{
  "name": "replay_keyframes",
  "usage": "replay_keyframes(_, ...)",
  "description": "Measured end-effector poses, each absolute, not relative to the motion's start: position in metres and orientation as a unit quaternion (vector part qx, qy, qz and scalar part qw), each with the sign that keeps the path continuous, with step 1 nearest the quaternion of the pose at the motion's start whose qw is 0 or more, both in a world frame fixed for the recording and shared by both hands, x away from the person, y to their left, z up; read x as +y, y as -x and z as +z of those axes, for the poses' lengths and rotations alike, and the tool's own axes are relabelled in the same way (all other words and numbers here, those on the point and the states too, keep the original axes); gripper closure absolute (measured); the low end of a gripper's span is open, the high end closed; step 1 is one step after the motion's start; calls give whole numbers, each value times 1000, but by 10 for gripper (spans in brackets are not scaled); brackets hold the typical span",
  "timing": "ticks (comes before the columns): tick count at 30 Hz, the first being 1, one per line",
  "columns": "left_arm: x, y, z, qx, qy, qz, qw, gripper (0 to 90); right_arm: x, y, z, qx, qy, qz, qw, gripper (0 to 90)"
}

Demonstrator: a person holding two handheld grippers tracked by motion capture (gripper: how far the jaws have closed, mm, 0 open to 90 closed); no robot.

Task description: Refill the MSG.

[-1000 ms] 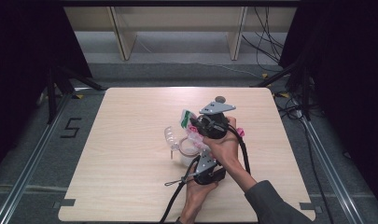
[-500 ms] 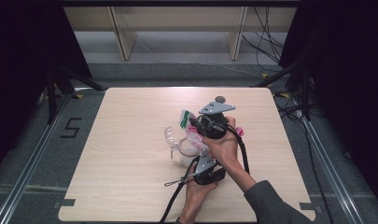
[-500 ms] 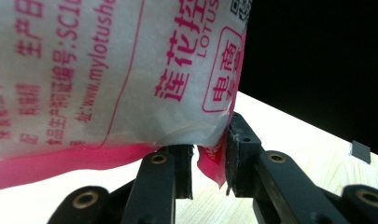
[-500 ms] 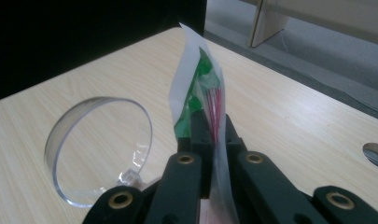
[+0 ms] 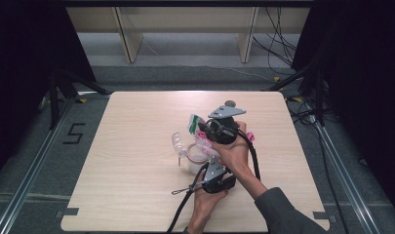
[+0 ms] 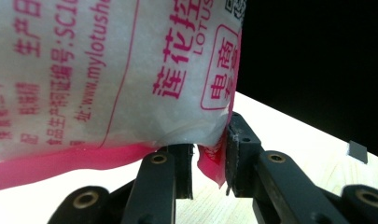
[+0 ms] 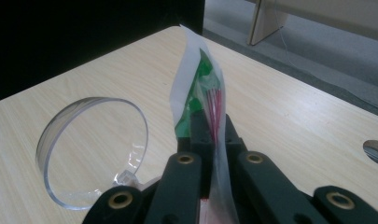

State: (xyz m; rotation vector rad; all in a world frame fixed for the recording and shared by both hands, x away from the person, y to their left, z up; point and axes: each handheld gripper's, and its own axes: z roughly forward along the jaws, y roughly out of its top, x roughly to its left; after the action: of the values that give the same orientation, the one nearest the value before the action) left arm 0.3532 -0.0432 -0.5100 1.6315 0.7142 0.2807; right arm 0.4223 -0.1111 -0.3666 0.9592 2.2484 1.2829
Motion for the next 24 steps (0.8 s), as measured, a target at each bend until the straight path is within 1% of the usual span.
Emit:
replay_keyframes(2,-44,-353,-511,309,-709,122,622,744,-109,-423,-369,802,-335,454,198,900)
replay_keyframes(9,-44,-353,-510,308,-710,124,621,745,-109,-421,-370,806,-342,443,192,898)
replay_keyframes(17,-44,-353,-510,308,-711,127,619,746,-111,-423,-370,802,-336,453,194,898)
replay_keyframes(18,-44,-353,-510,307,-712,126,619,746,-111,-422,-370,797,-347,458,187,899)
replay_keyframes(20,-44,-352,-510,308,-712,125,619,746,-111,-424,-371,802,-336,454,196,898)
replay_keyframes(24,-44,-352,-509,307,-710,125,622,746,-111,-423,-370,795,-349,459,190,898)
